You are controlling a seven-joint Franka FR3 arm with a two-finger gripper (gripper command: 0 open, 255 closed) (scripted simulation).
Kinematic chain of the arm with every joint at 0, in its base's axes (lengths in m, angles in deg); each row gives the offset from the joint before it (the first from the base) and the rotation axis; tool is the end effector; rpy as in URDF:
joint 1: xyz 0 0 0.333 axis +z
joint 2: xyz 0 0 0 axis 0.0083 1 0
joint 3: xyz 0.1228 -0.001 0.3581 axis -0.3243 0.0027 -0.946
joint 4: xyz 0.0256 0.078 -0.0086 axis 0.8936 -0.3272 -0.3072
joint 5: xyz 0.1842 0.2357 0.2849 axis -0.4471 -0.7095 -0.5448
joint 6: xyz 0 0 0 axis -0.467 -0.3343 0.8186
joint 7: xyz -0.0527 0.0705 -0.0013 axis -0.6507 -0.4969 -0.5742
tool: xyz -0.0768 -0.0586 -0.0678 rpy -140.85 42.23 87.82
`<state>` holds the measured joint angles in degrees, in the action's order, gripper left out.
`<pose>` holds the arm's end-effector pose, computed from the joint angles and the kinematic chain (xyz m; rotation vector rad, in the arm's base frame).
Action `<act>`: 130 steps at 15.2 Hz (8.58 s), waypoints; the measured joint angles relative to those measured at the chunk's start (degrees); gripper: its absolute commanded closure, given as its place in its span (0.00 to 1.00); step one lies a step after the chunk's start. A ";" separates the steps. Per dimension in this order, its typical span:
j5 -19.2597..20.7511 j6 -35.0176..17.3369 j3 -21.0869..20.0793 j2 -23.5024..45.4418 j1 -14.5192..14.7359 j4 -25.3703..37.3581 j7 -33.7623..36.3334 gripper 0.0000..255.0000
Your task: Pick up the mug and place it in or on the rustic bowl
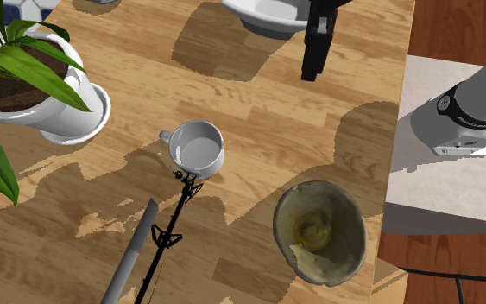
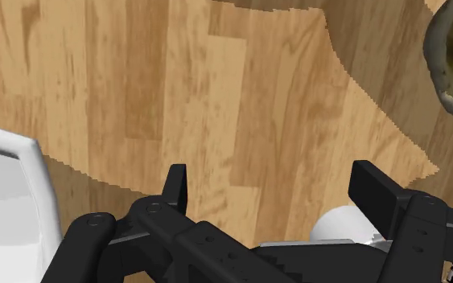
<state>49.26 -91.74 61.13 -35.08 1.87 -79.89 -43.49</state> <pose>0.4481 0.1080 0.5147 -3.0927 0.0525 0.1232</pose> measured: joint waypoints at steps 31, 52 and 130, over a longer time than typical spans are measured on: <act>8.09 -11.94 -3.13 40.96 4.94 29.18 9.43 0.00; 7.48 -5.99 -3.44 38.21 4.74 32.45 9.36 1.00; -3.65 -1.50 -12.99 4.38 13.04 5.83 23.47 0.00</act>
<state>45.61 -93.24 48.14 -30.71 14.91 -74.06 -20.02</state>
